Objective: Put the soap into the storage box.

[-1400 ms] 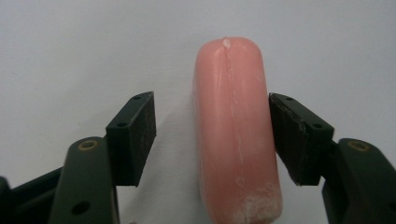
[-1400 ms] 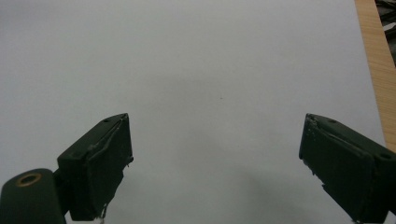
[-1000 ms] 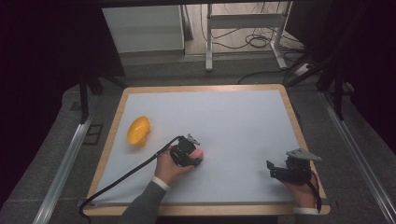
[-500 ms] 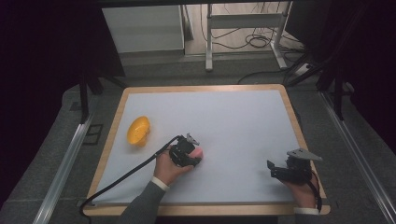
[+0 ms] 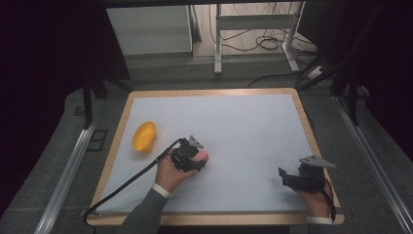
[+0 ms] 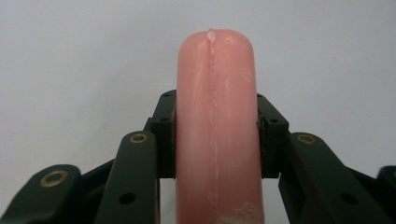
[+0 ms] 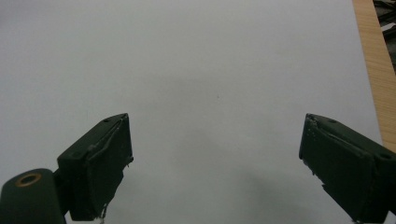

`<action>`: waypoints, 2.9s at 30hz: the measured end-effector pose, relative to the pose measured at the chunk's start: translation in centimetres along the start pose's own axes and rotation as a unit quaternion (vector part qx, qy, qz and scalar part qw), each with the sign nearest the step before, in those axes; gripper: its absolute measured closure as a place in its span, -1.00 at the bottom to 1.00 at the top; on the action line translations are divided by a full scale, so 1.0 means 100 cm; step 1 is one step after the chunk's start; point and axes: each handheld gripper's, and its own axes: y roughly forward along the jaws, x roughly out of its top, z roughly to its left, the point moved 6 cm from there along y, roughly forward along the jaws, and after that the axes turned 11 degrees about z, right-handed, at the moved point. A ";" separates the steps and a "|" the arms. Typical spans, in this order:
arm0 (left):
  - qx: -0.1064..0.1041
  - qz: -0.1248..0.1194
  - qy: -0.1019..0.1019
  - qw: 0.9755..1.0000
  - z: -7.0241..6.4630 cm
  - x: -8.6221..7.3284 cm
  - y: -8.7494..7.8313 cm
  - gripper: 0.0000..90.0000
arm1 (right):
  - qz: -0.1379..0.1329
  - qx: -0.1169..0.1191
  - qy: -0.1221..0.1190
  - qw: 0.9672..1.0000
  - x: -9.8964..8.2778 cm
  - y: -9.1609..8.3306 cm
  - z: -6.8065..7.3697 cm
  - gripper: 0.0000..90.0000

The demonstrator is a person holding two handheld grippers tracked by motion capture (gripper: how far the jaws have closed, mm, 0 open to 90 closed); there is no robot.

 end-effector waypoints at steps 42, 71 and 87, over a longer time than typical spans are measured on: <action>0.019 -0.036 -0.053 0.998 0.044 -0.019 -0.031 0.34 | 0.007 0.000 -0.004 1.000 -0.001 0.003 0.002 -0.80; 0.030 -0.052 -0.083 0.995 0.070 -0.028 -0.046 0.34 | 0.007 -0.003 -0.002 1.000 -0.002 0.003 0.000 -0.80; 0.040 -0.060 -0.101 0.992 0.085 -0.037 -0.054 0.34 | 0.010 -0.004 -0.002 1.000 -0.002 0.004 0.001 -0.80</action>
